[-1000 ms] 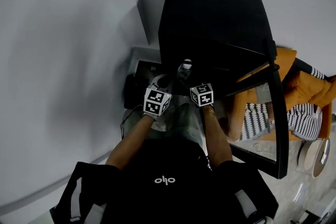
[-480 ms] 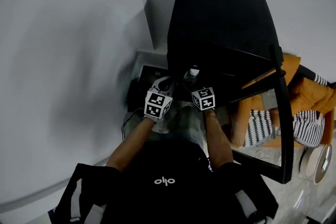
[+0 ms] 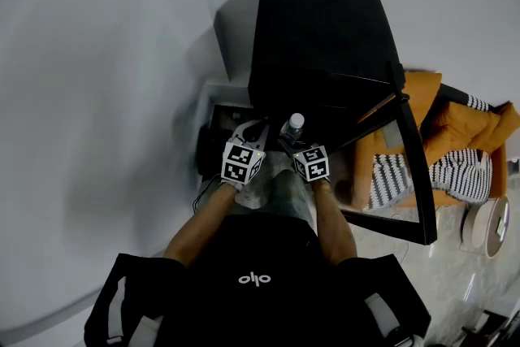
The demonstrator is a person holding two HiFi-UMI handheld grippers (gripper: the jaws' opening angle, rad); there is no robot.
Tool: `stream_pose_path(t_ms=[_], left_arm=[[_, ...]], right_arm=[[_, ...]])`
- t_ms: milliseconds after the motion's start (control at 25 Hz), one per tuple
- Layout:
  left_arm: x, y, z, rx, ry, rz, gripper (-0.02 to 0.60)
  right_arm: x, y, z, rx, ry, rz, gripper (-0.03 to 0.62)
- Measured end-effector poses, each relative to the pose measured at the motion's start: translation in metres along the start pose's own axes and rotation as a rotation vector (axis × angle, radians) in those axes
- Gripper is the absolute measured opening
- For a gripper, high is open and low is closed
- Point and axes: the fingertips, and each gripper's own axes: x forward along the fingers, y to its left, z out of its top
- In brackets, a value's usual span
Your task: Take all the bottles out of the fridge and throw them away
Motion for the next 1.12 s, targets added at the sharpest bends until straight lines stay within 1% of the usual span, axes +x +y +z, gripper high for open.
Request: stream_pose_path(t_ms=[160,360,520,680,800,960,1120], left_arm=[[-0.035,-0.02,0.052,0.002,0.01,-0.027,0.006],[-0.075,-0.036,0.119,0.001,0.013,-0.039,0.007],[-0.092,-0.045,0.153,0.0,0.007,-0.032,0.007],[-0.103,-0.05,0.163,-0.014,-0.003,-0.007,0.007],[-0.111,-0.045,0.162,-0.031,-0.009,0.028,0.006],[-0.13,-0.022,0.157,-0.064,-0.02,0.115,0.006],[-0.161,0.005,0.147,-0.089,-0.026,0.22,0.008]], right_arm=[[-0.053,0.021,0.046,0.022,-0.001,-0.029,0.324],[-0.116,0.042,0.116,0.045,-0.017,-0.049,0.325],[-0.146,0.045,0.162,0.04,-0.055,-0.057,0.324],[-0.155,0.043,0.178,0.015,-0.072,-0.048,0.324],[-0.152,0.048,0.181,-0.007,-0.071,-0.02,0.324],[-0.137,0.067,0.187,-0.041,-0.06,0.053,0.324],[-0.113,0.1,0.194,-0.098,-0.045,0.153,0.324]])
